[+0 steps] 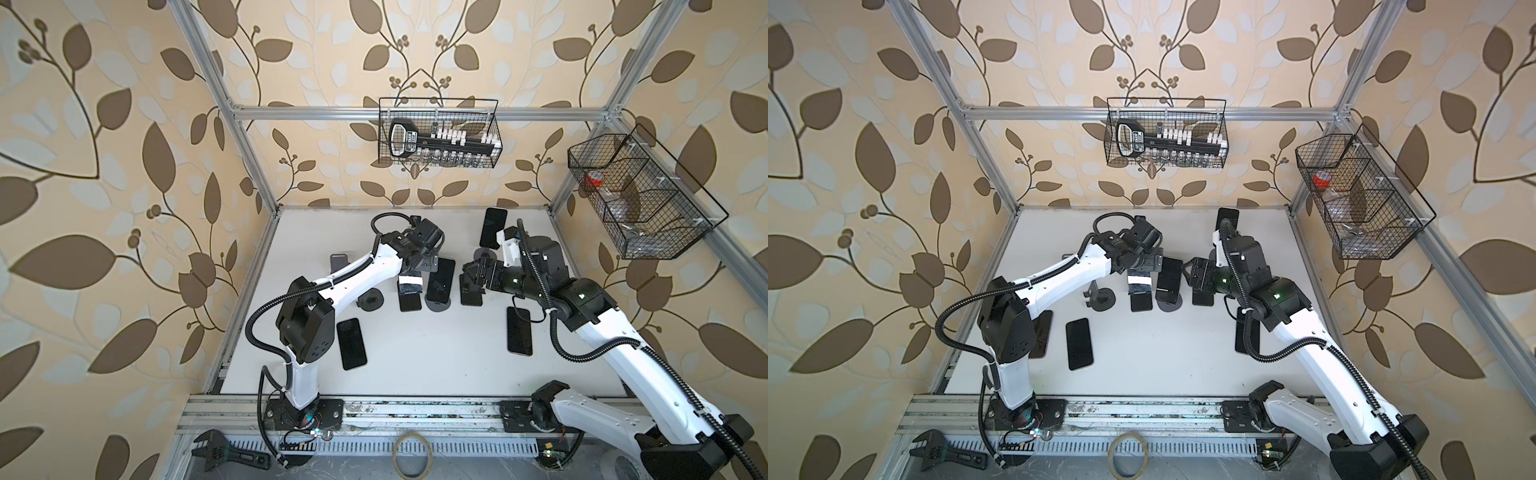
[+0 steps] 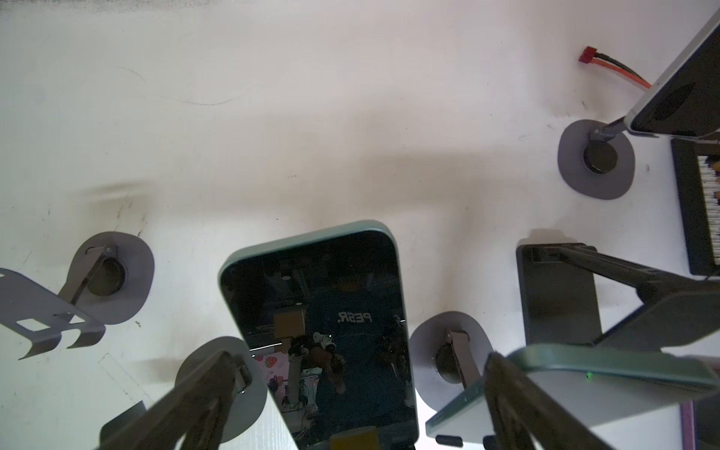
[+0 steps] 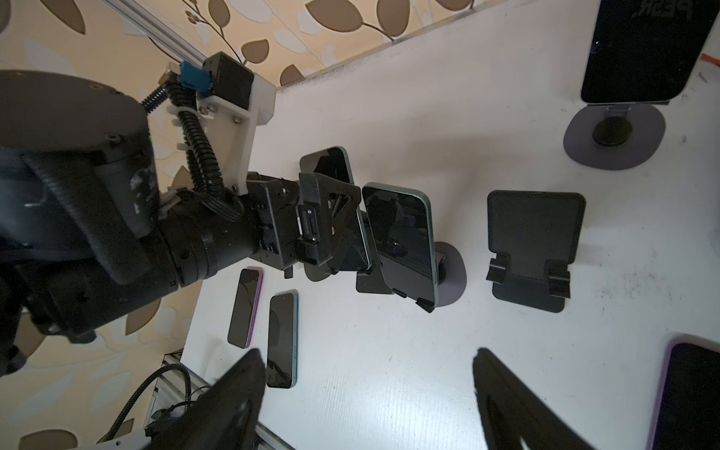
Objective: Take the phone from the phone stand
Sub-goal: 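Close the left gripper on a green-edged phone standing on a stand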
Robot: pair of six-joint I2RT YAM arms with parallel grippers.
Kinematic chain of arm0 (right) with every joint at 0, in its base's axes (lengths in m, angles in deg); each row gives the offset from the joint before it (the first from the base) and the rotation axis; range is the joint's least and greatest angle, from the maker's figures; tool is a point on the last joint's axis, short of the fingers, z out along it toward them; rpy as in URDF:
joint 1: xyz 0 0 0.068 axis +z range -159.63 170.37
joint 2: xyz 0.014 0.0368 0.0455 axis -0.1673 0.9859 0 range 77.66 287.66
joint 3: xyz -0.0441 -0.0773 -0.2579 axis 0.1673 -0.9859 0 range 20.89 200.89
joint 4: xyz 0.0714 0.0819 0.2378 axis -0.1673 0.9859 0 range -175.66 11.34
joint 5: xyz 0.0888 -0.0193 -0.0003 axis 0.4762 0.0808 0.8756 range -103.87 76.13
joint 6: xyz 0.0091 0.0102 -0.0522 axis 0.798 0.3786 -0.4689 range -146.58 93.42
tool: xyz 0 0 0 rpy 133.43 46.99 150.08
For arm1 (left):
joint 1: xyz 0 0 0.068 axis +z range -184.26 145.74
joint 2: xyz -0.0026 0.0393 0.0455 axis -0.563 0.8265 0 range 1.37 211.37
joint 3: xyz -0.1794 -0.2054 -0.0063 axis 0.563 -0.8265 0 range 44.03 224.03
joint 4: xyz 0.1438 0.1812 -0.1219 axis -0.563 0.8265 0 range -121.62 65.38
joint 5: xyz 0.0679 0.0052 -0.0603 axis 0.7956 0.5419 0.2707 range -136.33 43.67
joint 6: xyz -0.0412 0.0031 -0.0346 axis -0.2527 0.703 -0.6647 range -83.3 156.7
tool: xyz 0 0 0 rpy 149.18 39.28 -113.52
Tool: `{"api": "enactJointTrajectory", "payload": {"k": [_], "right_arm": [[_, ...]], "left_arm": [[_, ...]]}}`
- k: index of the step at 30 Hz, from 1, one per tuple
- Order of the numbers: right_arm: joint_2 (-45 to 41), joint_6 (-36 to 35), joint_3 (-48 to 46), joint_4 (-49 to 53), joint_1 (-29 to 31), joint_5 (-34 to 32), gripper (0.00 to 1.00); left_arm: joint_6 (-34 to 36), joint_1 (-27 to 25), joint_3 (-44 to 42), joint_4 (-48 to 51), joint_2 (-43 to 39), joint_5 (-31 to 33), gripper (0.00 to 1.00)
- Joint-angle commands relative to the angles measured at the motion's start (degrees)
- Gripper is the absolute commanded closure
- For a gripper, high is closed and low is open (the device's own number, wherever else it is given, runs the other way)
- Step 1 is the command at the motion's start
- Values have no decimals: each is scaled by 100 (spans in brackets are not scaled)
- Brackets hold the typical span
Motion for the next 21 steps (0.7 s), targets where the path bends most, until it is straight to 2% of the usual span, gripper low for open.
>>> {"api": "enactJointTrajectory", "payload": {"k": [1,13,21], "right_arm": [[-68,-24,-57,-104,-16,-77,16],[-40,-86,-118,-142,-15,-34,16],[-39,-95,-142,-138,-12,-31,16]], "left_arm": [[-214,73,259,-48,31,275,1],[-473,193,385,11,297,411,1],[-517,353,451,-60,399,274,8]]}}
